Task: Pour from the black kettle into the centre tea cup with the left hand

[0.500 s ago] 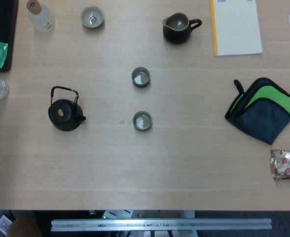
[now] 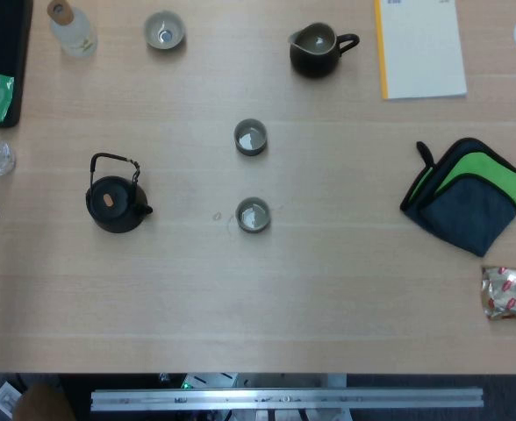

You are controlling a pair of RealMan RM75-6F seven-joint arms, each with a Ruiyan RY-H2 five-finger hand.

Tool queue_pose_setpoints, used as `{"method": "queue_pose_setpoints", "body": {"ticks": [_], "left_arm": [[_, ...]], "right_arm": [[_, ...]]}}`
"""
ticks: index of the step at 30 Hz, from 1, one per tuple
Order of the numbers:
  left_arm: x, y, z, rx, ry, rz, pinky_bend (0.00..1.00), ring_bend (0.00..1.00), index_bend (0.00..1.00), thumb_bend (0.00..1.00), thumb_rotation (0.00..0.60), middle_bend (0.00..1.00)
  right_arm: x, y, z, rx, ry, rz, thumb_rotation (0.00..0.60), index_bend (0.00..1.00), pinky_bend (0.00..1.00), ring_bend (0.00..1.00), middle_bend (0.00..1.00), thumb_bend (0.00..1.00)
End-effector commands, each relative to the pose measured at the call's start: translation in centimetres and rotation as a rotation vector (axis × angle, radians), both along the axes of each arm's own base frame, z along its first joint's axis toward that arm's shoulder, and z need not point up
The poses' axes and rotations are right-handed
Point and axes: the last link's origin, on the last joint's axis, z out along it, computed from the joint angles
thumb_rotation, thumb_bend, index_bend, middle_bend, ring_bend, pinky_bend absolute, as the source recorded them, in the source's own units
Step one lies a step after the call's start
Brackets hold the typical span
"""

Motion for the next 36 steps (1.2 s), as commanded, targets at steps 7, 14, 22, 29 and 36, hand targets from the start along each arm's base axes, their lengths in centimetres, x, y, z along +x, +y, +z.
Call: {"method": "queue_pose_setpoints", "body": {"ticks": [7,14,22,29,36], "left_arm": [[3.0,1.9,0.3,-0.046,-0.036,-0.125,0.15,0.16,0.12,0.29,0.600,0.22],[5.5,4.0,-1.6,-0.186,-0.040,-0.199,0.15,0.16,0.12,0.29,0.600,0.22],[6.7,6.6,-4.1,-0.343,-0.023,-0.178,0.11,0.16,0.15,0.29,0.441,0.22],[6.7,8.5,-6.4,-0.424,-0.054,-0.114,0.10,0.16,0.18,0.19,0.105,0.23],[6.3,9.9,-8.6,-0.472,-0.067,-0.059,0.05,0.17,0.23,0.16,0.000,0.25]], "right_arm": [[0.4,-0.4,0.1,-0.002,-0.011,0.013,0.600,0.08,0.20,0.11,0.21,0.06],[0.5,-0.5,0.0,0.003,-0.009,0.017,0.600,0.08,0.20,0.11,0.21,0.06],[0.6,-0.5,0.0,0.006,-0.005,0.022,0.600,0.08,0.20,0.11,0.21,0.06],[0.6,-0.9,-0.1,0.010,0.000,0.019,0.600,0.08,0.20,0.11,0.21,0.06],[0.7,-1.4,-0.2,0.019,0.007,0.022,0.600,0.08,0.20,0.11,0.21,0.06]]}}
